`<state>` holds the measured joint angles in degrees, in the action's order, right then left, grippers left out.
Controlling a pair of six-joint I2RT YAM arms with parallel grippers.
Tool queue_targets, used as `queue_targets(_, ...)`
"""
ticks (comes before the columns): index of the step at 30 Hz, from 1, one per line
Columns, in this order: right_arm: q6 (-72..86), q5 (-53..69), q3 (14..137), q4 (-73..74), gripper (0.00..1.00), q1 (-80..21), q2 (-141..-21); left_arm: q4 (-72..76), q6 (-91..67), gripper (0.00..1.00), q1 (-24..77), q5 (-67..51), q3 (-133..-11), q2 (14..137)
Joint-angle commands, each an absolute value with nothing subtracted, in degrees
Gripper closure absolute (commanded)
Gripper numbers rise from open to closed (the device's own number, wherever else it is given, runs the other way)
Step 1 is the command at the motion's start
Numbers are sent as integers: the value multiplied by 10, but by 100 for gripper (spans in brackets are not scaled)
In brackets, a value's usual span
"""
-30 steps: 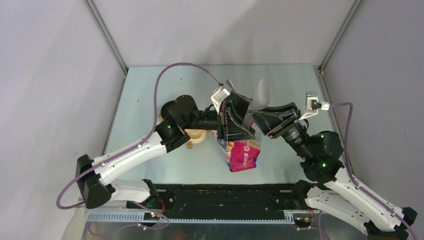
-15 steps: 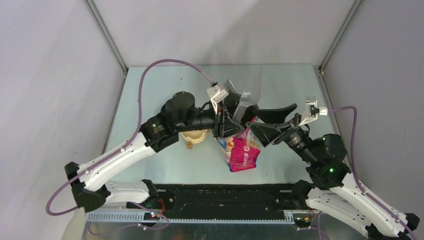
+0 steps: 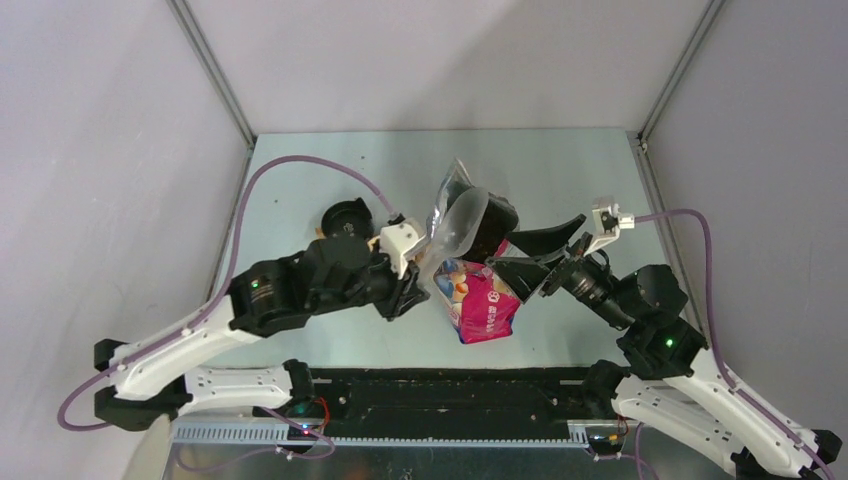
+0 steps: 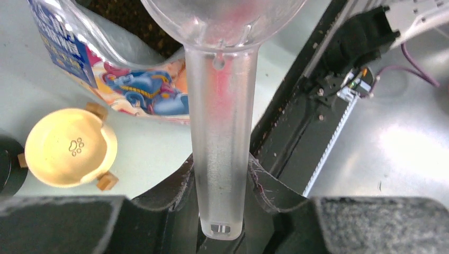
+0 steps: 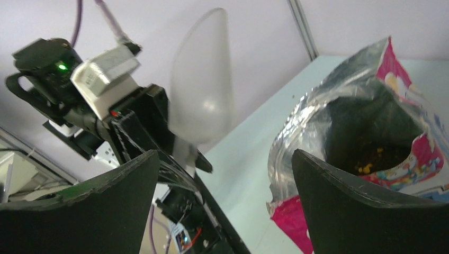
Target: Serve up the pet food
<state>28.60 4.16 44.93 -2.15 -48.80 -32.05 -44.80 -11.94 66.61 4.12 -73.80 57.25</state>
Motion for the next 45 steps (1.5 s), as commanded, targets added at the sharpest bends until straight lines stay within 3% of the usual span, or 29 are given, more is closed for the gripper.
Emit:
queue_targets(1,296,80,499,61,1,-489,-331,-520,-107,100,697,62,-730,526)
queue_targets(15,337,200,541,249,1,-486,-339,-725,-103,100,772,121,-740,569)
queue_targets(26,422,126,524,349,7,-486,-359,-732,-75,100,864,188,-785,646)
queue_targets(34,428,184,519,329,26,-485,-381,-715,-63,100,889,243,-796,670)
queue_targets(41,431,249,499,323,36,-473,-374,-670,-37,100,889,254,-799,664)
queue_targets(45,437,296,483,285,51,-456,-382,-651,-16,100,889,234,-798,659)
